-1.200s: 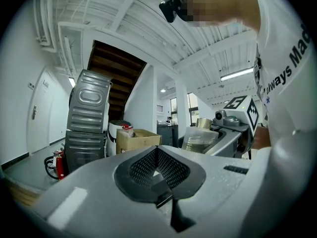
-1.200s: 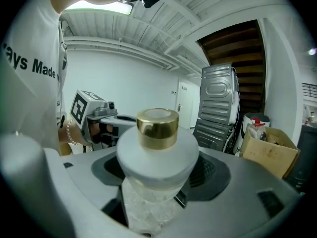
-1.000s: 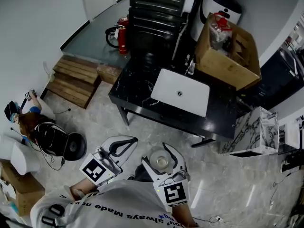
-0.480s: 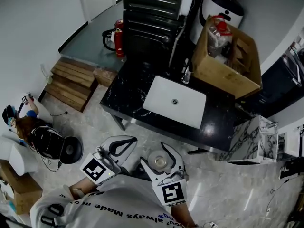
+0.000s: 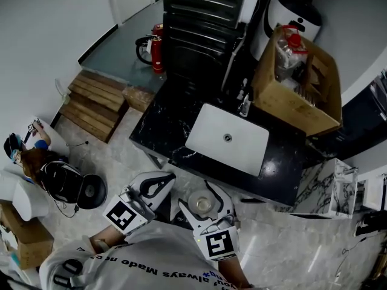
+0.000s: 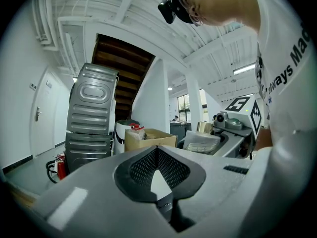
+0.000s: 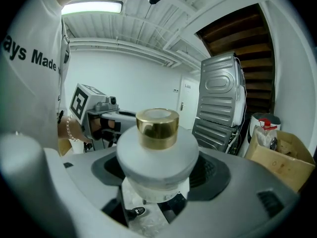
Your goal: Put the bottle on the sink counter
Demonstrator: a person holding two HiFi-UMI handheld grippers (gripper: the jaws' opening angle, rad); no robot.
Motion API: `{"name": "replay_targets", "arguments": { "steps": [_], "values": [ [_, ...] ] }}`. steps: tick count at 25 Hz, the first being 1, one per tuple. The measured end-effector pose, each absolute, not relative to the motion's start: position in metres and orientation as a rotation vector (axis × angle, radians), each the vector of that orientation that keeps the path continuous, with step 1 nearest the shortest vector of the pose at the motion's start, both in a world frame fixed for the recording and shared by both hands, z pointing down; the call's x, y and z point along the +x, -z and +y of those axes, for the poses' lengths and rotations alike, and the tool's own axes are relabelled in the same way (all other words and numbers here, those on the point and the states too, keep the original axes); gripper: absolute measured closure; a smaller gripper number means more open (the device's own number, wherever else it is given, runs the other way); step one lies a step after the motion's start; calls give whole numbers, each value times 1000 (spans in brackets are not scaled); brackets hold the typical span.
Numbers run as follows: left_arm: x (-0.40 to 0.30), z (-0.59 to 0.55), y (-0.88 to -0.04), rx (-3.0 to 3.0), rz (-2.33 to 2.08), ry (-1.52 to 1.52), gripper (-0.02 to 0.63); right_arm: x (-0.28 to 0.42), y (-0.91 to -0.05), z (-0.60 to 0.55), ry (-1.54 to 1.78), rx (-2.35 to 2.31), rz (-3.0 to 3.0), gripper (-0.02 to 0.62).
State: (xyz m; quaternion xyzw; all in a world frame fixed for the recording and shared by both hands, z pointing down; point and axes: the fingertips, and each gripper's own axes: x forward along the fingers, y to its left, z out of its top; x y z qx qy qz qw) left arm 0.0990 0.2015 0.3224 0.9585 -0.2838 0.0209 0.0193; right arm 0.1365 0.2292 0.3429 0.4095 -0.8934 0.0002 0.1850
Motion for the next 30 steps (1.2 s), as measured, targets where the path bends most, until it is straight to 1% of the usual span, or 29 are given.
{"name": "replay_targets", "arguments": {
  "steps": [7, 22, 30],
  "values": [
    [76, 141, -328, 2965, -907, -46, 603, 115, -351, 169, 3, 1114, -2502, 259],
    [6, -29, -327, 2972, -857, -57, 603, 42, -346, -6, -14, 1135, -2463, 259],
    [-25, -93, -330, 2982, -827, -66, 603, 11, -348, -73, -18, 1168, -2457, 259]
  ]
}}
